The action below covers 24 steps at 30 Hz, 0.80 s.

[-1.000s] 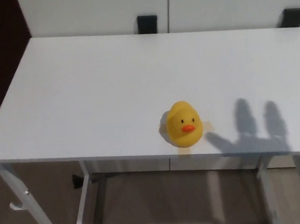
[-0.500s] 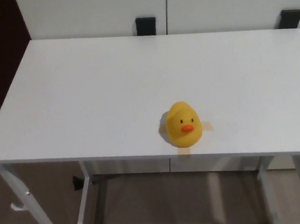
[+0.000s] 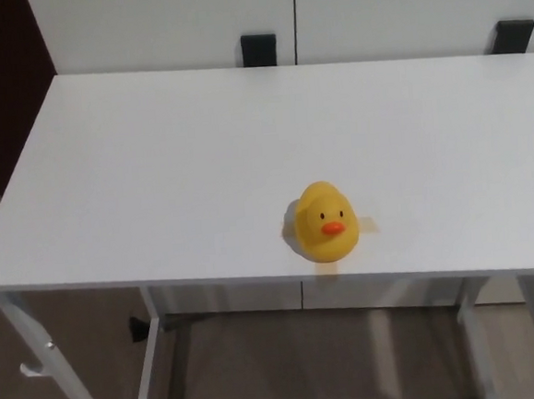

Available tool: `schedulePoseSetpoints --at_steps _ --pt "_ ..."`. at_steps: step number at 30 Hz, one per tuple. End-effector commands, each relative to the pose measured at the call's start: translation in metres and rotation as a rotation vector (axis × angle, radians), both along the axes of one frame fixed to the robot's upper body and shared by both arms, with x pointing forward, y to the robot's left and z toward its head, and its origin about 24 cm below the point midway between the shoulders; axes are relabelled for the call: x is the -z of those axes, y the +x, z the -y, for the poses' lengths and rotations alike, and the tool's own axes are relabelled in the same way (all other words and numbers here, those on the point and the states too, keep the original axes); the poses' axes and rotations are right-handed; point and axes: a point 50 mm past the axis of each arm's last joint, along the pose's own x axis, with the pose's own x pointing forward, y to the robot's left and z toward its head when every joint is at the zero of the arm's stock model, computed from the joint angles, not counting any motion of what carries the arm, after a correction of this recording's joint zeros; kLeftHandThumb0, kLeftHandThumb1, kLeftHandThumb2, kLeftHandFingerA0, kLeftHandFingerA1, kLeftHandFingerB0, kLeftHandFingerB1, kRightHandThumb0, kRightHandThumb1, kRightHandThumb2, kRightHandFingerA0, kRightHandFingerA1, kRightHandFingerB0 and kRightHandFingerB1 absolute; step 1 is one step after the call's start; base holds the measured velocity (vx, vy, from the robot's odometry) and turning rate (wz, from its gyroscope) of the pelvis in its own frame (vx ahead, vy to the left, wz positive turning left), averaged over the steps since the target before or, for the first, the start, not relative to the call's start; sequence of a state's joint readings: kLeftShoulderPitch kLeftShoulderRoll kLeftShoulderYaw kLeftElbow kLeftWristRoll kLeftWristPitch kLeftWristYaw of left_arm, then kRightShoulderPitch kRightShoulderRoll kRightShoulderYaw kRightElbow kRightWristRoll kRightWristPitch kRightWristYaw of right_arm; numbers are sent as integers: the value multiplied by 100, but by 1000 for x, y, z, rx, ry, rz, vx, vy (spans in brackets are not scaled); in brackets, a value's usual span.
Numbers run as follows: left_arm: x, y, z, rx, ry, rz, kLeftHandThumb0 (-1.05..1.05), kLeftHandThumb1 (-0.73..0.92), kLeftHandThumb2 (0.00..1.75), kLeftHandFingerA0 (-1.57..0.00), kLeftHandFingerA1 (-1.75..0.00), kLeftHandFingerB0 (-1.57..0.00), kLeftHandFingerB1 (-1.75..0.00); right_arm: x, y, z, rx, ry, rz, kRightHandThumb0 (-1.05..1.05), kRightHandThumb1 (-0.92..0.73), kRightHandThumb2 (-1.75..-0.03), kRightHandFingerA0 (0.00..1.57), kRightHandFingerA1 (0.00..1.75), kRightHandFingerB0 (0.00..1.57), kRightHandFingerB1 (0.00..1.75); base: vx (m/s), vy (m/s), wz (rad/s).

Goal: The robot uses its right hand to push the yellow duck toy to the center of the white desk.

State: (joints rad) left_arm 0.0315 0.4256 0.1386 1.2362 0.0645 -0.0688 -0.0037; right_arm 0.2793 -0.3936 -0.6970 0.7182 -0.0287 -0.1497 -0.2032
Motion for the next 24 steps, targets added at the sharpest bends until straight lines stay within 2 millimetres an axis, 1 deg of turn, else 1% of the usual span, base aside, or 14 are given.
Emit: schedulePoseSetpoints --at_steps 1,2,5,6,8,9,14,15,18,19,22,23,24 --pt "-8 1 -10 -18 35 34 45 -41 175 -122 -108 -127 -113 18 -30 -2 -74 148 16 -9 -51 -92 73 56 41 52 0 0 0" --pt "-8 1 -11 -19 33 33 61 -39 172 -127 -104 -129 -109 23 -34 -3 -102 192 -17 -5 -43 -102 96 53 66 46 0 0 0" --pt "-8 1 -11 -20 31 32 61 -39 172 -127 -104 -129 -109 26 -37 -4 -115 219 -34 -5 -43 -102 96 53 66 46 0 0 0" --pt "-8 0 -10 -21 30 32 55 -41 175 -122 -104 -127 -107 27 -38 -2 -128 240 -61 -8 -52 -92 97 53 66 50 0 0 0" --pt "-8 0 -10 -22 30 33 55 -41 175 -122 -104 -127 -107 28 -39 -1 -137 252 -78 -8 -52 -92 97 53 66 50 0 0 0" --pt "-8 2 -11 -18 33 35 57 -42 168 -117 -103 -125 -107 28 -36 0 -145 247 -83 -10 -47 -98 97 56 72 53 0 0 0" --pt "-9 4 -11 -12 37 37 57 -42 168 -117 -103 -125 -107 27 -31 1 -156 241 -82 -10 -47 -98 97 56 72 53 0 0 0" --pt "-9 4 -10 -18 34 43 64 -38 175 -128 -104 -125 -102 26 -28 1 -174 238 -78 -8 -46 -100 99 55 73 53 0 0 0" --pt "-8 5 -10 -28 29 50 64 -38 175 -128 -104 -125 -102 24 -26 1 -197 238 -75 -8 -46 -100 99 55 73 53 0 0 0" --pt "-8 7 -9 -26 28 52 48 -45 173 -126 -106 -129 -112 24 -23 2 -197 238 -76 -8 -48 -97 99 56 77 55 0 0 0" --pt "-8 8 -8 -23 29 54 48 -45 173 -126 -106 -129 -112 24 -22 3 -195 239 -78 -8 -48 -97 99 56 77 55 0 0 0" --pt "-8 8 -8 -25 28 58 58 -38 175 -123 -106 -120 -104 24 -20 4 -192 242 -78 -5 -49 -99 100 55 78 55 0 0 0" --pt "-8 8 -8 -28 27 60 58 -38 175 -123 -106 -120 -104 23 -19 5 -190 244 -77 -5 -49 -99 100 55 78 55 0 0 0"
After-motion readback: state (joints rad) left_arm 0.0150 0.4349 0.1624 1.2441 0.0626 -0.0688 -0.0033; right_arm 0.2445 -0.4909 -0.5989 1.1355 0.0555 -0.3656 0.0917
